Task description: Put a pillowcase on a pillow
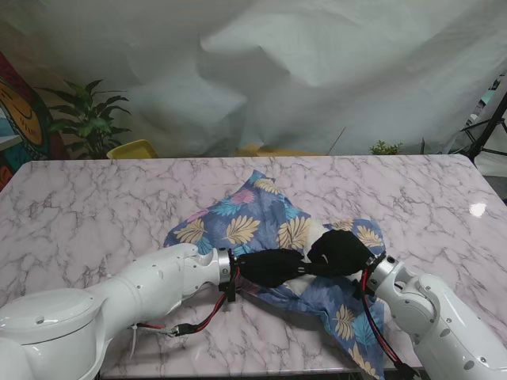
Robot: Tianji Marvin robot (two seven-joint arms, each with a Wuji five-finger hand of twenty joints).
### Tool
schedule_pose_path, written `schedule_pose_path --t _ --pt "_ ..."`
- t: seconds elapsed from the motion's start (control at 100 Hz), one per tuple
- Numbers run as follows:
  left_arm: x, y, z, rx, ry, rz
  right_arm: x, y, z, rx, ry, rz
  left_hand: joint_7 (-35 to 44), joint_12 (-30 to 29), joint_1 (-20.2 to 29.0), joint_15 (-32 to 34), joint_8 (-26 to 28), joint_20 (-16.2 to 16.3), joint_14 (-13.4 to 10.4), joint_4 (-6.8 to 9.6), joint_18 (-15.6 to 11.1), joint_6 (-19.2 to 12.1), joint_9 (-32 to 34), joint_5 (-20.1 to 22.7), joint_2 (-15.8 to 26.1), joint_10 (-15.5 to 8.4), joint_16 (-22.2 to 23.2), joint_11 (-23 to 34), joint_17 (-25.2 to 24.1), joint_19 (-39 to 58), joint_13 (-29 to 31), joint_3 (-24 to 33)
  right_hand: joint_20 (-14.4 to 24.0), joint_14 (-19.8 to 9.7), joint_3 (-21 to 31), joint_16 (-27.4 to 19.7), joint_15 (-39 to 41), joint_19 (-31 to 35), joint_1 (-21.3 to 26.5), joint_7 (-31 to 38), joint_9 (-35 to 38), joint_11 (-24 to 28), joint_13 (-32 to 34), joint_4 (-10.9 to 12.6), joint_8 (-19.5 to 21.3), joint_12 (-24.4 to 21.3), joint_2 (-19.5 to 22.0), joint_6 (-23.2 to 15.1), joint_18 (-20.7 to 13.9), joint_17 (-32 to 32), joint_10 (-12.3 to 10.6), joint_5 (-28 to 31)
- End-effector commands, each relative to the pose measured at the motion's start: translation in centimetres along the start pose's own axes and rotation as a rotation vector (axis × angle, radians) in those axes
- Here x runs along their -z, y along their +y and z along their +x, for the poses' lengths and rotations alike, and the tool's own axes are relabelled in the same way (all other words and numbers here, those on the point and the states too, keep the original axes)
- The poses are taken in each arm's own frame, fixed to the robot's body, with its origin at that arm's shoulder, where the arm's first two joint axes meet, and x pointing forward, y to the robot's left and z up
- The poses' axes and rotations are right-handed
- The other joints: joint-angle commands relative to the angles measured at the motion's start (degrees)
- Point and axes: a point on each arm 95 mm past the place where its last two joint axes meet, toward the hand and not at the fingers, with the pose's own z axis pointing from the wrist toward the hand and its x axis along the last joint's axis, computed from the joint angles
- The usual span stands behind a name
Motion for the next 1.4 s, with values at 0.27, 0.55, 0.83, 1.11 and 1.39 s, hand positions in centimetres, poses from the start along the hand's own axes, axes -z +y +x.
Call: schedule_pose_path --t 0.27,0.55,0.83,1.11,1.39 --pt "3.1 1.5 -3.2 -0.021 -0.197 -0.354 -0.4 -0.1 0.7 -0.203 -0.022 -0.026 -8.1 -1.4 21.6 1.3 -4.8 -0.7 8.9 -2.0 -0.4 4.6 -8.3 -7.4 16.7 4.9 0.1 0.1 0.3 -8.4 -6.3 -49.0 -16.9 3.0 -2.5 -15.6 -28.4 -20.6 -1.6 5.7 -4.3 -6.6 0.1 -1.4 3.2 -6.1 2.9 0.7 8.5 -5.1 1.1 3.3" --pt "4.4 1.6 -3.8 -0.033 -0.248 -0.353 0.1 -2.8 0.6 -0.557 -0.091 0.022 -8.3 -1.4 21.6 1.3 -5.0 1.2 8.6 -1.65 -0.5 4.8 -8.3 -7.6 17.8 5.0 0.0 0.3 0.4 -10.5 -6.8 -50.3 -24.2 13.8 0.2 -29.2 -62.6 -37.0 -3.1 2.7 -2.9 -17.9 -3.2 -1.6 5.7 -15.2 0.4 4.0 16.9 -25.4 7.6 1.6" --pt "5.5 1.3 -4.4 -0.022 -0.283 -0.351 2.3 -4.4 0.3 -0.862 -0.282 0.193 -7.0 -1.3 21.6 1.6 -4.4 2.3 8.7 -1.55 -0.5 4.4 -7.6 -7.1 17.6 5.0 0.1 0.6 0.6 -11.1 -6.5 -50.2 -32.5 16.8 2.0 -22.4 -32.8 -19.6 2.9 1.5 1.4 -7.1 -0.9 -1.2 5.7 -5.5 -3.0 16.2 20.5 -7.4 13.2 2.5" --pt "5.8 1.5 -4.5 -0.015 -0.29 -0.344 4.3 -5.4 -0.6 -0.814 -0.405 0.267 -5.7 -1.2 21.6 1.7 -3.7 2.9 8.4 -1.64 -0.6 4.2 -7.4 -6.7 17.3 5.0 0.2 0.8 0.6 -11.4 -6.5 -49.8 -10.0 9.2 -0.7 -7.7 -7.9 1.1 3.9 0.8 -1.6 -4.6 -0.5 -1.1 5.7 -4.1 -2.0 16.3 16.1 -1.0 14.4 -0.2" --pt "6.0 1.5 -4.7 -0.015 -0.297 -0.322 5.9 -5.8 -2.3 -0.661 -0.449 0.417 -5.0 -1.0 21.6 1.9 -3.3 3.0 8.5 -1.74 -0.5 4.3 -7.0 -6.6 17.0 5.2 0.3 1.0 0.8 -11.7 -6.2 -49.6 15.4 10.6 -2.8 -1.0 0.8 16.0 8.0 -6.7 -3.6 -9.4 -0.7 -6.4 -6.9 -11.0 -1.7 4.8 -7.4 4.0 16.7 -25.5"
